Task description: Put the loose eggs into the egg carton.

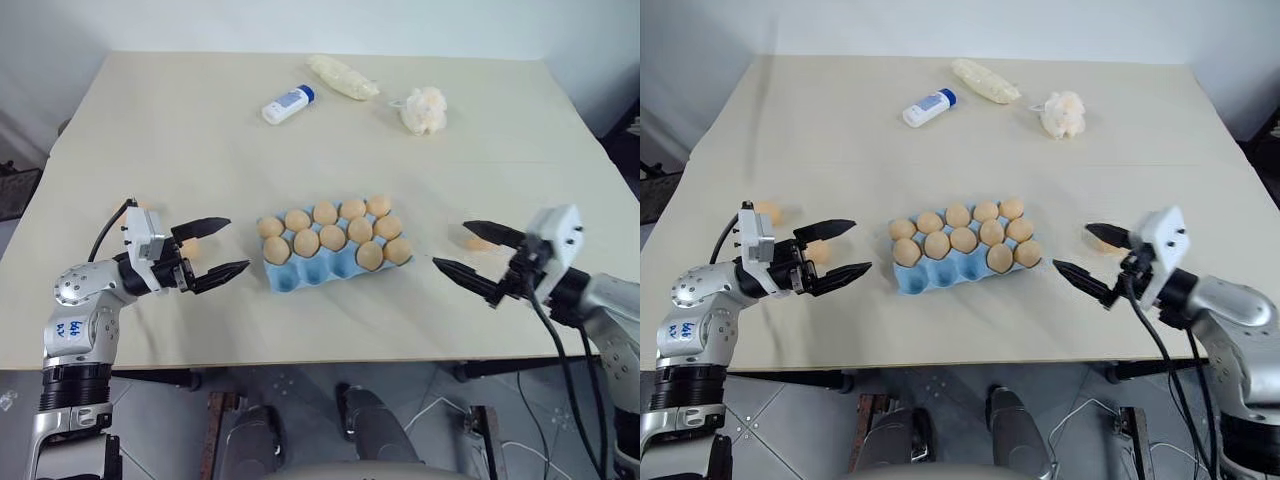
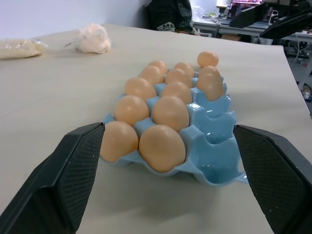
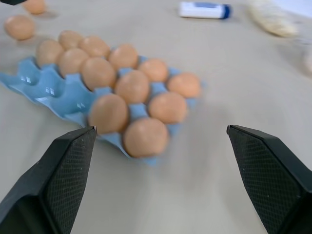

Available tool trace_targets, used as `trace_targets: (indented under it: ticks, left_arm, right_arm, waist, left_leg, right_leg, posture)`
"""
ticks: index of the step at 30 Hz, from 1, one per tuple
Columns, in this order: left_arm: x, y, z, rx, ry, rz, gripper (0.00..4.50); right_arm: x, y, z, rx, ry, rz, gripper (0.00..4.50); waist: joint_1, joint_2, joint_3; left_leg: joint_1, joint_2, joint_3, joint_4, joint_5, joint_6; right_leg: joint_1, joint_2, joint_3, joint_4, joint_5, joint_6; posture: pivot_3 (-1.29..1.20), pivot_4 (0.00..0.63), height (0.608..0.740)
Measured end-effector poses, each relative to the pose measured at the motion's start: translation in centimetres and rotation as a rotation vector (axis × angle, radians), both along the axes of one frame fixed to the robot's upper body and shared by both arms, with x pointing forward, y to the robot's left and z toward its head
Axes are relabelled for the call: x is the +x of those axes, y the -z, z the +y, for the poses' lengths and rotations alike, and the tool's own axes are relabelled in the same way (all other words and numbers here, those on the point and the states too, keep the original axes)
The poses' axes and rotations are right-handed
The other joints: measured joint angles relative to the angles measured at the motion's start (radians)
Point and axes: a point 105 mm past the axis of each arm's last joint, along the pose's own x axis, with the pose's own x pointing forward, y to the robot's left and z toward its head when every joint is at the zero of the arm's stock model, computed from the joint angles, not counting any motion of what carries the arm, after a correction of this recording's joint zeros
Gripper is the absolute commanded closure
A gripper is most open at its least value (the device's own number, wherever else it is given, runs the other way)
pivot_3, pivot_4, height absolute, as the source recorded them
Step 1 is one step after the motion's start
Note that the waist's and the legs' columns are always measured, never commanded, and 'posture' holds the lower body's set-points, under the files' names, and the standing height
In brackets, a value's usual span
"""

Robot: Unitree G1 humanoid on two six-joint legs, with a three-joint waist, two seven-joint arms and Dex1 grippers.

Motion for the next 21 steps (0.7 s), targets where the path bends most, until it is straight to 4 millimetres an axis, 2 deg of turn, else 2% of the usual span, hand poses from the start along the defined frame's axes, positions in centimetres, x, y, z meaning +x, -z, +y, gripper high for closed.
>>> trace_targets:
  ticks: [5, 10, 17, 21]
  left_arm:
    - [0.3, 0.0, 0.1, -0.009, -0.003, 0.001, 0.0]
    - [0.3, 0.0, 0.0, -0.007, 0.005, 0.0, 0.0]
    - [0.1, 0.1, 0.0, -0.005, 0.011, 0.004, 0.0]
    - [-0.2, 0.4, 0.1, -0.002, 0.009, 0.01, 0.0]
  right_arm:
    - [-2.2, 3.1, -4.7, 0.024, 0.127, 0.103, 0.03]
    - [-2.9, 3.9, -7.4, 0.026, 0.225, 0.109, 0.03]
    - [-2.4, 3.8, -8.2, 0.035, 0.274, 0.086, 0.03]
    - [-0.3, 2.1, -7.5, 0.089, 0.308, -0.016, 0.03]
  waist:
    - [0.004, -0.001, 0.0]
    - [-0.003, -0.001, 0.0]
    - [-0.002, -0.001, 0.0]
    - [-0.006, -0.001, 0.0]
  left_leg:
    - [0.001, -0.001, -0.001, 0.0, 0.0, 0.0]
    - [0.002, -0.001, -0.001, 0.0, 0.001, 0.001]
    - [0.003, -0.001, -0.001, 0.0, 0.001, 0.001]
    - [0.003, -0.001, -0.001, 0.0, 0.001, 0.0]
  right_leg:
    - [0.001, -0.001, 0.0, 0.0, -0.001, -0.001]
    - [0.001, -0.001, 0.003, 0.001, -0.001, -0.003]
    - [0.001, -0.001, 0.003, 0.001, -0.001, -0.003]
    - [0.001, -0.001, 0.003, 0.002, -0.001, -0.003]
  posture:
    - [0.0, 0.15, 0.74]
    - [0.0, 0.15, 0.74]
    - [0.0, 0.15, 0.74]
    - [0.0, 0.15, 0.74]
